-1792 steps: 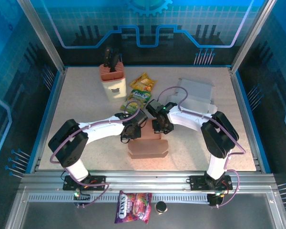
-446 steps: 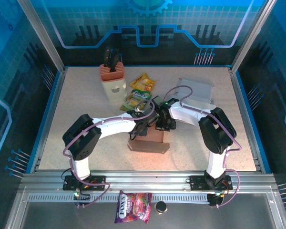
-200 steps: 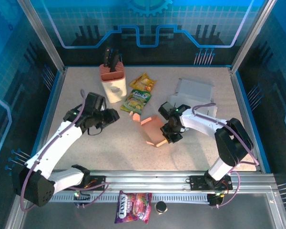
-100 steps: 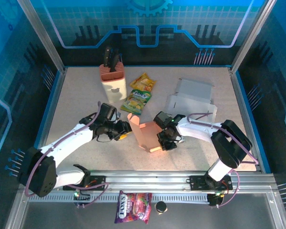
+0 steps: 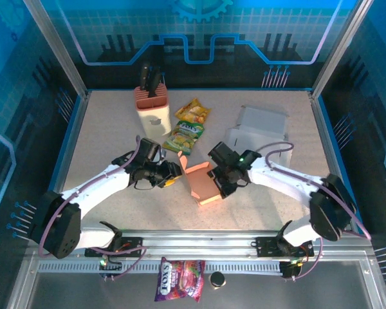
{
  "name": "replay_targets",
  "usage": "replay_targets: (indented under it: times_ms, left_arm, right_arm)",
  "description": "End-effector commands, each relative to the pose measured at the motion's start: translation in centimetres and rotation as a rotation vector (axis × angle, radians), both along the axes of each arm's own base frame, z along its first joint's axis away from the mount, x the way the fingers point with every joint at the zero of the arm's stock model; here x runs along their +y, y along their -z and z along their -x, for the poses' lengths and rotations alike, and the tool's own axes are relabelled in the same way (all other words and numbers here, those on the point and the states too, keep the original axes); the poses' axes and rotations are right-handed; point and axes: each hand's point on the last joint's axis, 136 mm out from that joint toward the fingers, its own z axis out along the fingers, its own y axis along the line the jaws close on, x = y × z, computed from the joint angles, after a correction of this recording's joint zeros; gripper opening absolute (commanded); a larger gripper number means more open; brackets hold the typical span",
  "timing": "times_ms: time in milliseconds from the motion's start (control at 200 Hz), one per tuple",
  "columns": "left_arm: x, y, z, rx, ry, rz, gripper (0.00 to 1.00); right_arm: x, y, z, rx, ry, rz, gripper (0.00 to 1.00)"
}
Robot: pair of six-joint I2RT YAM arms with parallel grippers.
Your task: Fold the paper box
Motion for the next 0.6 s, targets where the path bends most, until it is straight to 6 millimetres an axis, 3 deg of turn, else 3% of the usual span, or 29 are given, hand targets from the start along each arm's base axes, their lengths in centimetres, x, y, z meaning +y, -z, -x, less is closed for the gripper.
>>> replay_targets:
  times_ms: [0,110,255,435,595]
  left_arm:
    - [-0.6,-0.6,-1.0,-0.018,-0.014,0.01,0.42]
    - [-0.5,-0.7,-1.1,-0.021,-0.022,0.002,0.42]
    - [-0.4,-0.7,-1.2,-0.028,-0.026,-0.01,0.42]
    - [-0.4,-0.4,-1.3,-0.029,-0.026,-0.022,0.42]
    - [-0.6,-0.2,-1.5,-0.031,-0.024,-0.023,0.42]
  right_arm:
    - [0.7,-4.9,-2.7,-0.312,-0.384,0.058,0.57]
    - [4.6,-8.0,-2.1,-0.471,-0.748,-0.031,0.57]
    - [6.8,-9.2,0.3,-0.485,-1.023,-0.066,0.57]
    - [8.7,-10.6,1.0,-0.507,-1.168,-0.082,0.58]
    - [9.3,-9.6,0.6,-0.471,-1.222,-0.03,0.55]
